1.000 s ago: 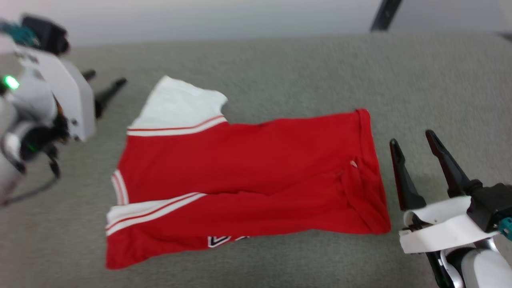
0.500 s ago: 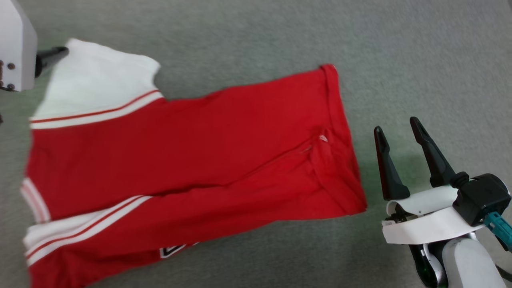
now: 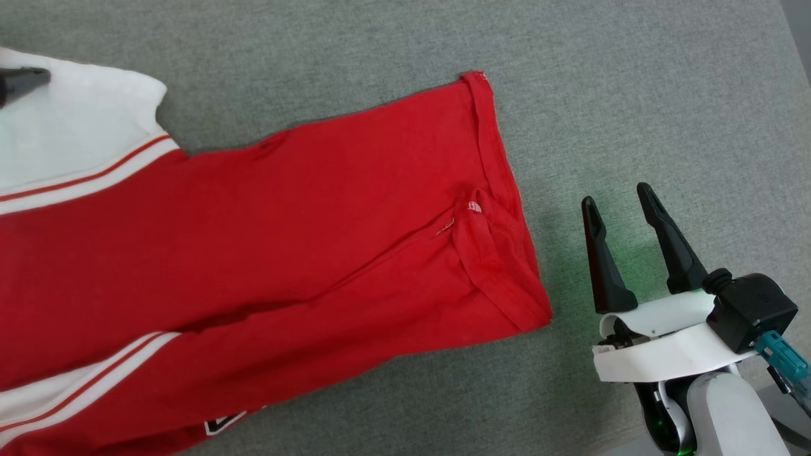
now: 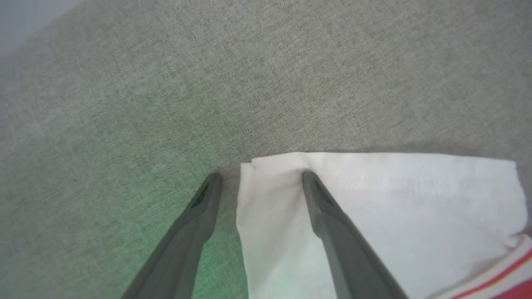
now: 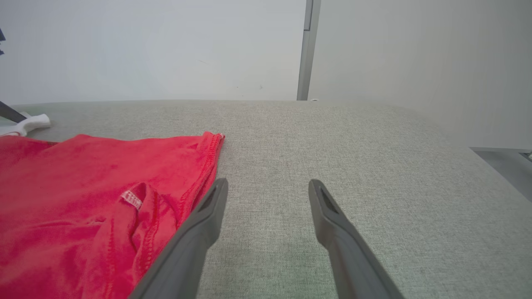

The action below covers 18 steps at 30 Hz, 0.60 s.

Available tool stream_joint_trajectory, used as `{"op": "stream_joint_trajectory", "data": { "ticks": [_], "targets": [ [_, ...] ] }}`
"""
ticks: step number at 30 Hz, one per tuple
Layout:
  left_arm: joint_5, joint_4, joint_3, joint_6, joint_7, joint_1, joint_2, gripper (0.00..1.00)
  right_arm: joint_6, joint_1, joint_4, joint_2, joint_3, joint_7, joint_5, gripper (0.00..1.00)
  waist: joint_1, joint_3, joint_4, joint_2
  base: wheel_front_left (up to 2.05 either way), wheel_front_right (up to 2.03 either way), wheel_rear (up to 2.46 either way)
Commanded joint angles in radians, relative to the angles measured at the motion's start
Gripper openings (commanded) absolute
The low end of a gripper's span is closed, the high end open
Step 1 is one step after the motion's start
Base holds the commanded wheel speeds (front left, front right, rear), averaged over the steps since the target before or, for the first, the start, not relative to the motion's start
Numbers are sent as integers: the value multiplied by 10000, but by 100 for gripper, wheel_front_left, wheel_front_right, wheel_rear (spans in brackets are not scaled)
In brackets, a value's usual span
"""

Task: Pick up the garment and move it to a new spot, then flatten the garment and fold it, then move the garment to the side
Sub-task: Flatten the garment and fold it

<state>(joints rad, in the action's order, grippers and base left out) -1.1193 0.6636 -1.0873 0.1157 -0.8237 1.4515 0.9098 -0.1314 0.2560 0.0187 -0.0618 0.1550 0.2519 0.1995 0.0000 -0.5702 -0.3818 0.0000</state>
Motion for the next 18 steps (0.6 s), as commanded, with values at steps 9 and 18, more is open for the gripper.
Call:
{"op": "stream_joint_trajectory", "data": {
  "ticks": [9, 18],
  "targets": [
    [-817, 442, -281, -867, -1648, -896, -441, 99, 15, 216, 153, 78, -67, 14, 116, 100, 0, 8, 19, 0, 0, 0, 0],
    [-942, 72, -241, -1096, -1646, -1048, -420, 0, 15, 289, 228, 103, -42, -70, 163, 100, 0, -1, -15, 0, 0, 0, 0]
  ]
}}
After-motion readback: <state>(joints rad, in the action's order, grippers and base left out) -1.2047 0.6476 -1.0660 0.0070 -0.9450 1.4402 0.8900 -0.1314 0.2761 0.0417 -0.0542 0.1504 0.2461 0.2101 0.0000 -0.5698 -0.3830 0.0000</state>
